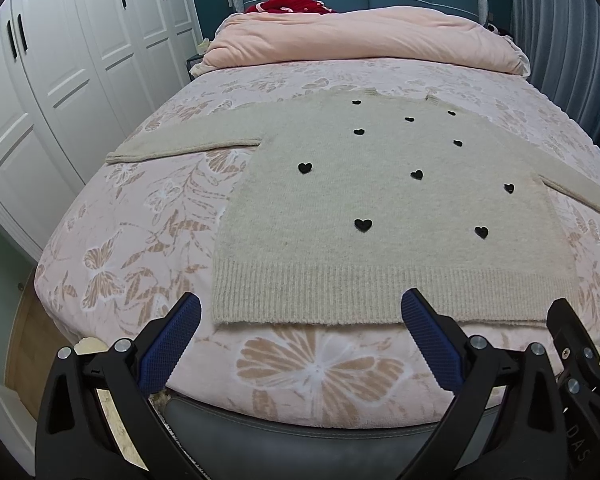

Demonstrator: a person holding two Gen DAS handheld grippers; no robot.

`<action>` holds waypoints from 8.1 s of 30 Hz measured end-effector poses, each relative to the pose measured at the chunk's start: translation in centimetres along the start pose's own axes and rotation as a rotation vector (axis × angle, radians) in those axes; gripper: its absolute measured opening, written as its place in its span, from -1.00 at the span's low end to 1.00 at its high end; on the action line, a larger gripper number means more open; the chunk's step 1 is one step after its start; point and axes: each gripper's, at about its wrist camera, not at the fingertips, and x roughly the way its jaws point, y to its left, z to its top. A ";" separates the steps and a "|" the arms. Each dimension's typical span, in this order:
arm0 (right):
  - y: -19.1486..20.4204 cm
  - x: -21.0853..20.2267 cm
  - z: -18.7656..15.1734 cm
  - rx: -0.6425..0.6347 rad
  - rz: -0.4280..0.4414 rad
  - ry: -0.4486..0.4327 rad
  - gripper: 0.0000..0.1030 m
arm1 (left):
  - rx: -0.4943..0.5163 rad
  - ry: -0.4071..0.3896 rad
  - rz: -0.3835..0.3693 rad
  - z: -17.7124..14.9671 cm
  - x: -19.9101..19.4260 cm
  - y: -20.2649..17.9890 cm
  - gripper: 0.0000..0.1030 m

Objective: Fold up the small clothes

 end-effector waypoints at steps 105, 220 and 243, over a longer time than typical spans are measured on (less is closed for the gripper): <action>2.4 25.5 25.8 0.014 0.822 0.141 -0.40 | -0.407 0.090 -0.272 9.7 13.5 4.8 0.91; 3.1 17.7 6.6 -0.064 0.263 0.236 -0.14 | -0.945 -0.051 -0.107 16.3 28.2 35.2 0.77; 2.1 15.2 7.7 0.048 0.287 0.213 0.02 | -0.415 -0.253 -0.370 31.5 16.5 19.9 -0.84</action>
